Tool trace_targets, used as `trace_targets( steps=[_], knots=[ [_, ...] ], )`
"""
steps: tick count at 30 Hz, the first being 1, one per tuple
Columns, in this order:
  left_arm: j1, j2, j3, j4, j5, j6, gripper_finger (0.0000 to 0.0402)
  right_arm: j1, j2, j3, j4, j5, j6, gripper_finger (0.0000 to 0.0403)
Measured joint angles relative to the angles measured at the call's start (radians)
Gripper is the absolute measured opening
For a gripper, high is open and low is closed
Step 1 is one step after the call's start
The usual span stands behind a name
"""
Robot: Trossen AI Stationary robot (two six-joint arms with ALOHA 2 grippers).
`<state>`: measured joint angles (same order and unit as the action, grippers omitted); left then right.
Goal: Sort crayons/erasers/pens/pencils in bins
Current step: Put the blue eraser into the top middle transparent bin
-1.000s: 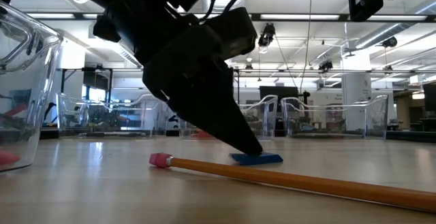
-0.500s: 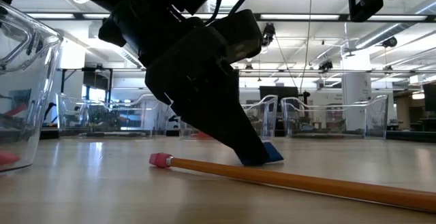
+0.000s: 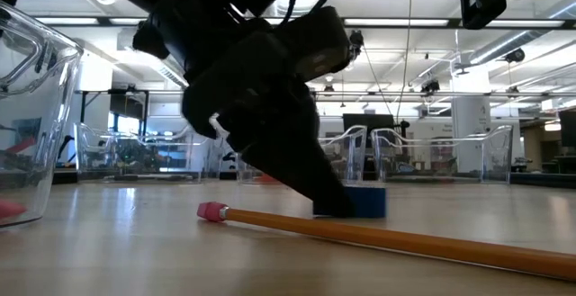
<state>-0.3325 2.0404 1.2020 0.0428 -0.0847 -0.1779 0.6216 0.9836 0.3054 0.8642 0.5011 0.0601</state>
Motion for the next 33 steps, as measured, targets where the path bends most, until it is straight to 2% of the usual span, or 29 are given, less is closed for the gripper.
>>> trace_targets(
  steps=[3,9,15,21,25,27,33],
  knots=[
    [0.009,-0.040,-0.005,-0.036,-0.010,0.033,0.0006,0.000,0.000,0.000,-0.001,0.000,0.003,0.0199],
    [0.052,-0.190,-0.001,-0.169,-0.139,0.113,0.0006,0.000,0.001,-0.001,-0.013,0.000,0.014,0.0199],
    [0.161,-0.354,-0.010,-0.257,-0.213,0.215,0.0006,0.000,0.002,-0.001,-0.017,0.008,0.017,0.0199],
    [0.364,-0.451,-0.028,-0.279,-0.203,0.275,0.0006,0.000,0.002,-0.001,-0.023,0.026,0.017,0.0199],
    [0.494,-0.462,-0.031,-0.290,-0.131,0.288,0.0006,0.000,0.002,-0.001,-0.023,0.026,0.016,0.0199],
    [0.543,-0.456,-0.032,-0.288,-0.100,0.307,0.0006,0.000,0.002,-0.001,-0.024,0.026,0.013,0.0199],
    [0.636,-0.455,-0.026,-0.270,-0.092,0.370,0.0011,-0.002,0.002,-0.001,-0.029,0.026,0.006,0.0199]
  ],
)
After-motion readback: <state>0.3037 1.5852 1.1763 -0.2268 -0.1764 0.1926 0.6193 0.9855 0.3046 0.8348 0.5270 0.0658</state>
